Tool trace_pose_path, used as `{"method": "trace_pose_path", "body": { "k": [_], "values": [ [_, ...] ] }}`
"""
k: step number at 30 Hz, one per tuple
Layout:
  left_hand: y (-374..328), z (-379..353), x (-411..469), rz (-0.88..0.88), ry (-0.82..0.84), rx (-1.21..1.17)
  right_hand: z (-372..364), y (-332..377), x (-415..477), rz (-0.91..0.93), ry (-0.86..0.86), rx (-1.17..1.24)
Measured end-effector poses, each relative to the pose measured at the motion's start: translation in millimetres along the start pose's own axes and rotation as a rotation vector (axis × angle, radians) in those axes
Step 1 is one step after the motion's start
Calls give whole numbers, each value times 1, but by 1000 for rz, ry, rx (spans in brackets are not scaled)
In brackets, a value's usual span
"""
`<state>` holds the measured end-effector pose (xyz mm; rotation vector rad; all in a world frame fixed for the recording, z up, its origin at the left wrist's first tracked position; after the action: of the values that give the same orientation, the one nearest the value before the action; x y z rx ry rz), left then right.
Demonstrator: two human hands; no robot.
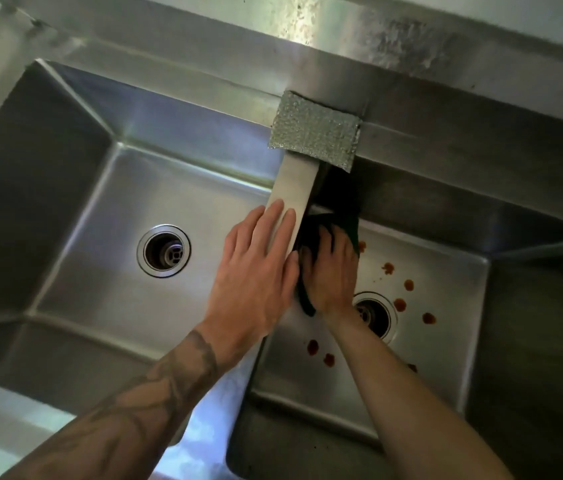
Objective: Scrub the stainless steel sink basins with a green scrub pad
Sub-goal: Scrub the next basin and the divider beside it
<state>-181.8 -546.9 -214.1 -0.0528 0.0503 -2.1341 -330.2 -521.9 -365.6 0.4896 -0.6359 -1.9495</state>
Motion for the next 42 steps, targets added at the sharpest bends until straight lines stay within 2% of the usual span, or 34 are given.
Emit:
{"method": "trace_pose_path", "body": {
  "k": [4,8,12,14,16,18,21,23,27,28,30,32,34,36,39,40,42],
  "values": [
    [-2,-5,-3,10,-29,37,-25,-20,8,-21,58,-60],
    [-3,-10,-3,5,-94,27,-21,-53,12,-1,-19,-117],
    [-1,-12,-3,8,-122,15,1,-81,12,-228,-237,-60],
    [-2,-12,-3,4,-115,10,-1,-71,17,-303,-262,-10],
    [-1,-12,-3,4,-122,17,-13,-50,19,-259,-233,24],
    [-2,-12,-3,4,-128,28,-29,-32,14,-79,-140,21],
    [-2,-12,-4,1,-128,19,-28,-40,5,163,-23,-9],
    [0,-13,-4,-2,-132,19,-14,-59,11,133,-58,-60],
    [0,-13,-4,1,-123,19,-18,-53,21,-159,-246,-72],
    [0,-12,-4,0,-117,20,-28,-39,21,-163,-244,-56],
    [-1,-12,-3,0,-106,23,-43,-20,15,-16,-135,-37],
    [-2,-11,-3,-4,-101,17,-42,-27,6,159,11,-59],
    [-1,-10,-4,1,-111,14,-26,-49,8,237,44,-123],
    [-1,-11,-3,2,-117,15,-14,-65,17,150,-35,-149],
    [-1,-10,-3,4,-111,15,-24,-48,24,-61,-177,-120],
    [-1,-10,-3,2,-107,14,-32,-36,21,-80,-184,-107],
    [-1,-10,-3,-2,-95,14,-47,-21,2,-4,-97,-101]
  ]
}}
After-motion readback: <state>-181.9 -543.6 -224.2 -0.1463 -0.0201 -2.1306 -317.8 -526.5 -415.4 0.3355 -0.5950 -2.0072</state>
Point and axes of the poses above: each hand's wrist, its own x-axis towards the middle knuckle, its own z-axis out of the back of the hand, y = z × x, the point moved 2 cm from there along x, towards the middle knuckle, and after that the axes turned 14 degrees about x, right-handed, at the moved point
